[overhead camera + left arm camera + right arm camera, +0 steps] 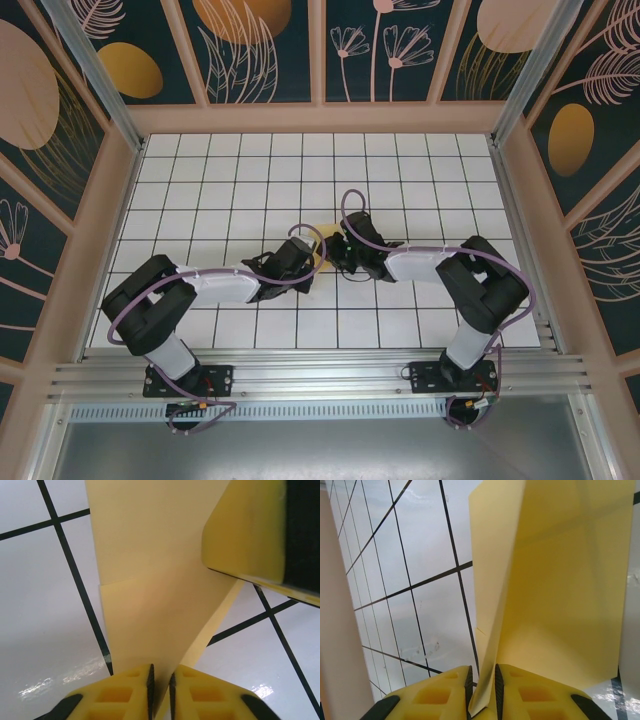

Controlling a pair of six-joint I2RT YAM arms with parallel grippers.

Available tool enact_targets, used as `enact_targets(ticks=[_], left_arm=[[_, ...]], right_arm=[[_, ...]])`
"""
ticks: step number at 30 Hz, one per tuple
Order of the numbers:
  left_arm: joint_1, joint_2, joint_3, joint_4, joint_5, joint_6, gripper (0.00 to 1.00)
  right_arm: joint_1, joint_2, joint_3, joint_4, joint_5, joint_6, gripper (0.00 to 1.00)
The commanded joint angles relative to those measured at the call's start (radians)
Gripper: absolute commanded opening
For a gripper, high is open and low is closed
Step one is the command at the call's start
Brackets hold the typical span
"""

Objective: Fold a paper plane with a square sheet of paper (pick it up from the middle)
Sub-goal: Fourth fold the wing at the center of the table.

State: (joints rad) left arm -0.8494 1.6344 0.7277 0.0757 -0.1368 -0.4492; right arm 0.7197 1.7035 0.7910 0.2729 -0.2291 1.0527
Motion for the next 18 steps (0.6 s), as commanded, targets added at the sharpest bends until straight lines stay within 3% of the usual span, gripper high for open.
enact_targets(ticks=[1, 9, 14, 18], left_arm=[[-0.004, -0.002, -0.013, 0.016, -0.030, -0.002, 0.16], [0.002, -0.017, -0.020, 0.038, 0.004, -0.005, 0.08], [0.051, -0.037, -0.044, 0.112, 0.199, -0.017, 0.07], [0.109, -0.040, -0.075, 0.193, 0.380, -0.041, 0.07]], right_arm=[[-0.005, -0.012, 0.034, -0.047, 0.002, -0.044, 0.24], [-0.014, -0.109, 0.024, -0.140, 0.050, -0.109, 0.36], [-0.041, -0.210, -0.017, -0.162, 0.065, -0.158, 0.43], [-0.067, -0.263, -0.052, -0.156, 0.053, -0.194, 0.43]])
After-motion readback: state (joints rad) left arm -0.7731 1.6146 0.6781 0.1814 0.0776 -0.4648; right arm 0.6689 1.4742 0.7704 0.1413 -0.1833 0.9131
